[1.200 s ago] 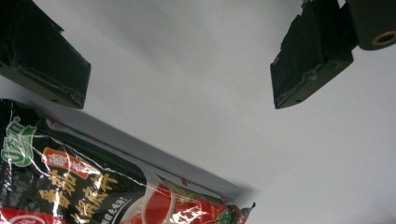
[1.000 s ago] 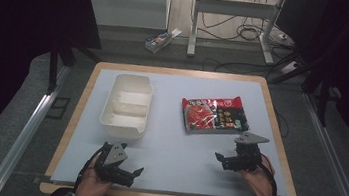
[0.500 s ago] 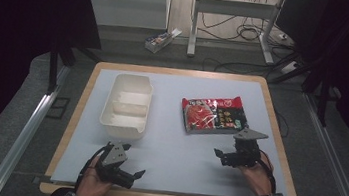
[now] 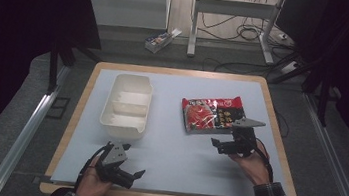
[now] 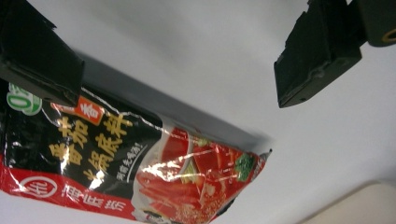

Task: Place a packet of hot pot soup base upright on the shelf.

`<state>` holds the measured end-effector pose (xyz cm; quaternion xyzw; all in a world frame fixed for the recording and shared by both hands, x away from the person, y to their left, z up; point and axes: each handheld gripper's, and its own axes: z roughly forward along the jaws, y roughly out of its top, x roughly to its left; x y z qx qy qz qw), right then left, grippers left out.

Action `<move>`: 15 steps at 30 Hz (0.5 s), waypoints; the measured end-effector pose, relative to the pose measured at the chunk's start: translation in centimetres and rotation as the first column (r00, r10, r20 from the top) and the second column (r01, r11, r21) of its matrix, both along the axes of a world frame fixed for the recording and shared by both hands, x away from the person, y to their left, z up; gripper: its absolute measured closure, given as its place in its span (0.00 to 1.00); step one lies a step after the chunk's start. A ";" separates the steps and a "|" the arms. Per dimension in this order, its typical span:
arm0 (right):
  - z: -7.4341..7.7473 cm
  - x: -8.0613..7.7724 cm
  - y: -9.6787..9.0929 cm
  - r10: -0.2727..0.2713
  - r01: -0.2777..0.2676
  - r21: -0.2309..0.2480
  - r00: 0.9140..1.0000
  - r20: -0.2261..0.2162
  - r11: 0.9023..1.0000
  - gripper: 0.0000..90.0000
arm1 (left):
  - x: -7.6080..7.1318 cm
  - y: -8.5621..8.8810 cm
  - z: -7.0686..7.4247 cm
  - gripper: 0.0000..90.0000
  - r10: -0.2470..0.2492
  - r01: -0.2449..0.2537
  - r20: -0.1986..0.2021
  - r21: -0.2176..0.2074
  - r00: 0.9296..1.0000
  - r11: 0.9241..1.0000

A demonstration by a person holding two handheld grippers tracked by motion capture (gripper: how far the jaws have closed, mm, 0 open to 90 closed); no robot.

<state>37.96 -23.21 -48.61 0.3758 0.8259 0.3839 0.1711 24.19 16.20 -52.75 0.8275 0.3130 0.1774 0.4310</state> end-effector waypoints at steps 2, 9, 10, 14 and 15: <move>0.1 0.4 0.3 -0.005 0.005 -0.007 1.000 -0.005 1.000 0.03 | 0.0 0.0 0.0 0.02 0.001 -0.001 0.000 0.000 1.000 1.000; 0.8 2.3 1.1 -0.047 0.047 -0.032 0.999 -0.004 0.998 0.27 | 0.0 0.1 0.0 0.02 0.003 -0.003 0.000 0.000 1.000 1.000; 0.9 2.6 1.2 -0.048 0.048 -0.036 0.999 -0.004 0.998 0.31 | 0.0 0.1 0.0 0.02 0.002 -0.002 -0.001 0.001 1.000 1.000; 1.3 3.9 1.9 -0.046 0.047 -0.049 0.999 0.006 0.998 0.50 | 0.0 0.1 0.0 0.02 0.002 -0.002 -0.002 0.002 1.000 1.000; 1.3 3.9 1.9 -0.046 0.047 -0.049 0.999 0.006 0.998 0.50 | 0.0 0.1 0.0 0.02 0.002 -0.002 -0.002 0.002 1.000 1.000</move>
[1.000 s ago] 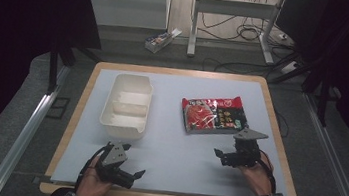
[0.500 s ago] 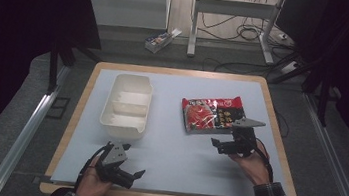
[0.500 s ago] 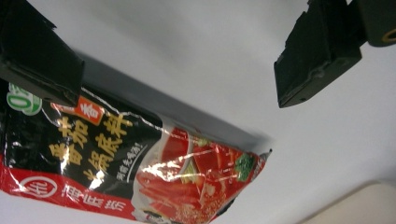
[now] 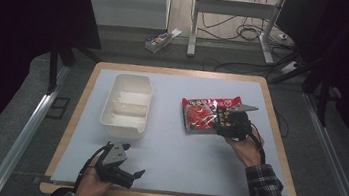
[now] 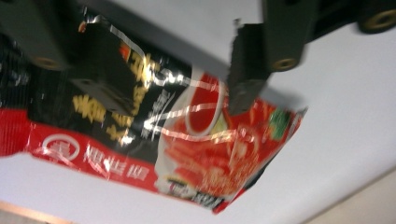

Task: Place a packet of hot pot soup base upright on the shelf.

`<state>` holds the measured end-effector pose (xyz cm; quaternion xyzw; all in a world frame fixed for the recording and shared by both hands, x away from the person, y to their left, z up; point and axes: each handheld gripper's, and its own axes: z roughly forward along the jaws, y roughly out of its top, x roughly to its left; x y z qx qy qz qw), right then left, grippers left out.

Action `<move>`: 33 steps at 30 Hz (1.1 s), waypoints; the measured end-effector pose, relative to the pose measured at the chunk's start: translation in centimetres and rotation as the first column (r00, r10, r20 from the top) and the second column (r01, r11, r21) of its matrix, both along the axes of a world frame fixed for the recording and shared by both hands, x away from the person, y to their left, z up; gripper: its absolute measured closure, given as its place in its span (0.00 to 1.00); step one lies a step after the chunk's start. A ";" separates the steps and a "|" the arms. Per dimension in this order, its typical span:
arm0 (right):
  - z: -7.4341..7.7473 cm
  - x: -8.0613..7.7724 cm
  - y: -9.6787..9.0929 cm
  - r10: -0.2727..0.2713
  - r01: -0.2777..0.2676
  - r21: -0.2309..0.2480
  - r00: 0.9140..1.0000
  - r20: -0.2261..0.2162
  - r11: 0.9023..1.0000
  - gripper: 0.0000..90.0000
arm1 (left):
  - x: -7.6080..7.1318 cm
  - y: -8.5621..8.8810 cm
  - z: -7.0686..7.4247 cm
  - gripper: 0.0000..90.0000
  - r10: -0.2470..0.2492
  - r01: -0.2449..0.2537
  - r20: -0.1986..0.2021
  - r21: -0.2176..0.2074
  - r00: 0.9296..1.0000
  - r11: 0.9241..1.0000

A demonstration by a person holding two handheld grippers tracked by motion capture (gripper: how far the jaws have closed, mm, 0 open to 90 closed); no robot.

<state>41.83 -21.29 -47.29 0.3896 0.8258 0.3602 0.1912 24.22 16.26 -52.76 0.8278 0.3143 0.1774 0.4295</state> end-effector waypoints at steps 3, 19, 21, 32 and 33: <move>0.2 1.0 0.4 -0.005 0.005 0.009 1.000 0.000 1.000 0.61 | 0.0 0.0 0.0 0.02 0.000 0.000 0.000 -0.001 1.000 1.000; -0.1 7.8 2.3 -0.056 0.056 -0.021 0.998 0.006 0.998 0.99 | 0.0 0.0 0.0 0.02 -0.004 0.004 -0.001 0.014 1.000 1.000; -0.4 8.5 2.7 -0.065 0.066 -0.024 0.998 0.009 0.998 0.99 | 0.0 0.0 0.0 0.02 -0.004 0.004 -0.002 0.014 1.000 1.000; -1.7 11.4 4.7 -0.106 0.106 -0.038 0.994 0.007 0.994 0.99 | 0.0 0.0 0.0 0.02 -0.004 0.004 -0.003 0.014 1.000 1.000; -1.8 11.6 4.8 -0.109 0.109 -0.037 0.994 0.004 0.993 0.99 | 0.0 0.0 0.0 0.02 -0.006 0.006 -0.003 0.014 1.000 1.000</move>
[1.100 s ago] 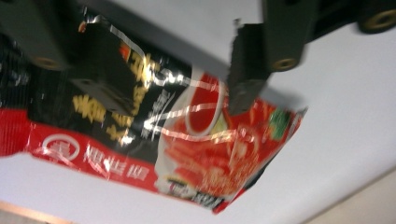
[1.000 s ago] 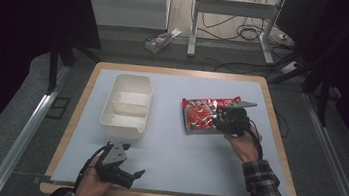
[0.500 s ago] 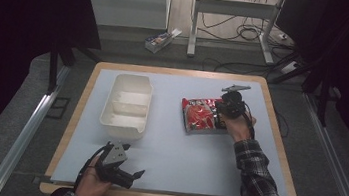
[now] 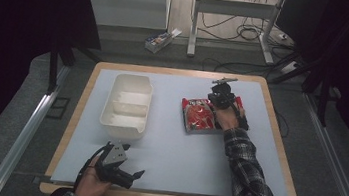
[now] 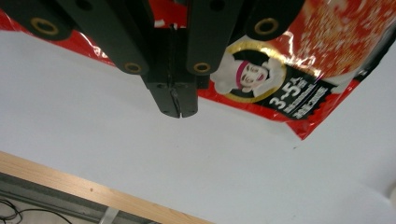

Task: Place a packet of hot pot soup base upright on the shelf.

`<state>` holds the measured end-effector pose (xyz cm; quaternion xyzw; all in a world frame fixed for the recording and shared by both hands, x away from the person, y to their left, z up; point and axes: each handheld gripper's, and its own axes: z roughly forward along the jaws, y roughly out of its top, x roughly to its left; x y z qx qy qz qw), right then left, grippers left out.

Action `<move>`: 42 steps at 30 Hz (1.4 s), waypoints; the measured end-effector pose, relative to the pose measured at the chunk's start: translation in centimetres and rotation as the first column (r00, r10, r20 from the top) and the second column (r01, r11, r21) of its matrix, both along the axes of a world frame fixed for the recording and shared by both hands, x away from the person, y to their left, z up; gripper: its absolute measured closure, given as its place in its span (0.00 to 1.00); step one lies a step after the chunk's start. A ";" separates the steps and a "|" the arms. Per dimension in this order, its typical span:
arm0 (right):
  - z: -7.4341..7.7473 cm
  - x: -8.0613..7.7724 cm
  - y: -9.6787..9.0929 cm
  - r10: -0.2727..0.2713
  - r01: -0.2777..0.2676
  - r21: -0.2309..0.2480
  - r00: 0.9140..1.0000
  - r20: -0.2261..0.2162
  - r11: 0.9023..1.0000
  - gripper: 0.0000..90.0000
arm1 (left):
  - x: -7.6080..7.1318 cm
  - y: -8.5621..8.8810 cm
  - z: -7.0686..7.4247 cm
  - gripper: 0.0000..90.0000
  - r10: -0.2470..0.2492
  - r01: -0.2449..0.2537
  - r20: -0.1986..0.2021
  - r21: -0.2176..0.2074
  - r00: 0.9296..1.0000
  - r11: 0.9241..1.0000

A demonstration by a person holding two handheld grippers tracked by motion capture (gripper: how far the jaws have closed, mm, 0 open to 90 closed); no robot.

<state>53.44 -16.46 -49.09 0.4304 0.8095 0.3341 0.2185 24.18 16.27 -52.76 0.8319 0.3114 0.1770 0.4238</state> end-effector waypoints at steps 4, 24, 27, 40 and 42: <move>-0.7 0.9 0.5 -0.021 0.021 -0.006 1.000 -0.020 1.000 0.99 | 0.0 0.0 0.0 0.02 -0.001 0.001 0.000 0.000 1.000 1.000; -2.3 0.7 1.5 -0.011 -0.006 -0.152 0.994 -0.108 0.988 0.99 | 0.0 -0.1 -0.1 0.03 -0.003 0.003 -0.008 0.010 1.000 1.000; -2.3 0.4 1.6 0.006 -0.023 -0.140 0.993 -0.115 0.990 0.99 | 0.0 -0.1 -0.1 0.03 -0.004 0.004 -0.008 0.011 1.000 1.000; -2.2 -2.7 2.3 0.074 -0.092 -0.111 0.985 -0.153 0.990 0.99 | 0.0 -0.2 0.0 0.03 -0.008 0.008 -0.009 0.022 1.000 1.000; -2.2 -3.2 2.2 0.082 -0.101 -0.114 0.985 -0.155 0.988 0.99 | 0.0 -0.2 0.0 0.03 -0.008 0.008 -0.009 0.021 1.000 1.000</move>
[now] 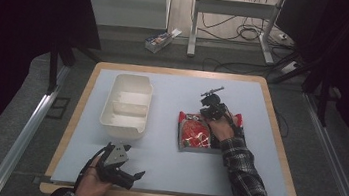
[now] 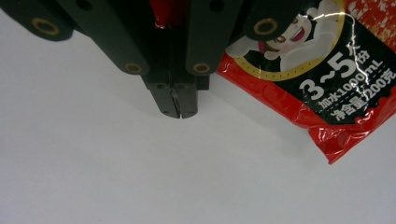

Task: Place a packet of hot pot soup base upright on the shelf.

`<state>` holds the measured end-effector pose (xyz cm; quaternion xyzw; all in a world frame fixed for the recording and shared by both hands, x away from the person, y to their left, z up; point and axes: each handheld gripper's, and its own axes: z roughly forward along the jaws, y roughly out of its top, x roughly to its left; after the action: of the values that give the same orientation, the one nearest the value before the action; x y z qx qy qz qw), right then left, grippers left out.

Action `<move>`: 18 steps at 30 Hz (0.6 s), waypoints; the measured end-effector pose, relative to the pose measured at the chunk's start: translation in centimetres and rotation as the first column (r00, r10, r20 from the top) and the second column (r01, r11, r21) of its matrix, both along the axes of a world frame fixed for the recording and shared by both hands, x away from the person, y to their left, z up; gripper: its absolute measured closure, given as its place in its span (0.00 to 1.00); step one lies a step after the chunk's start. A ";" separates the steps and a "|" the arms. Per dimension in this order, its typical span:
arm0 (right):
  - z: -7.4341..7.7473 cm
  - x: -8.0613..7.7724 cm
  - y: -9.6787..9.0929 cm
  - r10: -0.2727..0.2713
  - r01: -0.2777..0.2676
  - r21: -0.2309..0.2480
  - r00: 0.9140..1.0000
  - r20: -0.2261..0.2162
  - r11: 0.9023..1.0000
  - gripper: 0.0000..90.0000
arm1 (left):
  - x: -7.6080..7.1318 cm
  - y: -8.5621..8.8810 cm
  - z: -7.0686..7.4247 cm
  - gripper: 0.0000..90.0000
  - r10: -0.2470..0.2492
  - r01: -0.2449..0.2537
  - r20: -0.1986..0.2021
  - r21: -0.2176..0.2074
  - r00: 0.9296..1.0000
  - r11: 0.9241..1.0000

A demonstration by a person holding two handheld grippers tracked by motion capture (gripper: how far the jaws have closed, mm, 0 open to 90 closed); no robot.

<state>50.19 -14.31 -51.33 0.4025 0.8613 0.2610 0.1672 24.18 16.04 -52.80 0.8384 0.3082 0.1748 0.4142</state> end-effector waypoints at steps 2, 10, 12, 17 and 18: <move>0.0 -0.6 -0.1 0.003 -0.003 0.001 1.000 -0.005 1.000 0.99 | 0.0 -0.1 0.0 0.03 -0.001 0.001 -0.001 0.001 1.000 1.000; 0.0 -2.8 0.3 0.052 -0.052 0.009 0.998 -0.024 0.999 0.99 | 0.0 -0.2 0.0 0.03 -0.003 0.003 -0.004 0.007 1.000 1.000; 0.1 -3.1 0.4 0.062 -0.062 0.012 0.998 -0.025 0.998 0.99 | 0.0 -0.2 0.0 0.03 -0.003 0.003 -0.005 0.009 1.000 1.000; 0.1 -4.5 1.1 0.097 -0.097 0.000 0.995 -0.028 0.995 0.99 | 0.0 -0.2 0.0 0.03 -0.002 0.002 -0.005 0.005 1.000 1.000; 0.1 -4.8 1.1 0.104 -0.104 -0.001 0.994 -0.027 0.995 0.99 | 0.0 -0.2 0.0 0.03 -0.002 0.002 -0.007 0.004 1.000 1.000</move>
<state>45.38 -13.17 -51.25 0.3603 0.8837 0.2628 0.1422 24.17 15.84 -52.81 0.8401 0.3085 0.1722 0.4116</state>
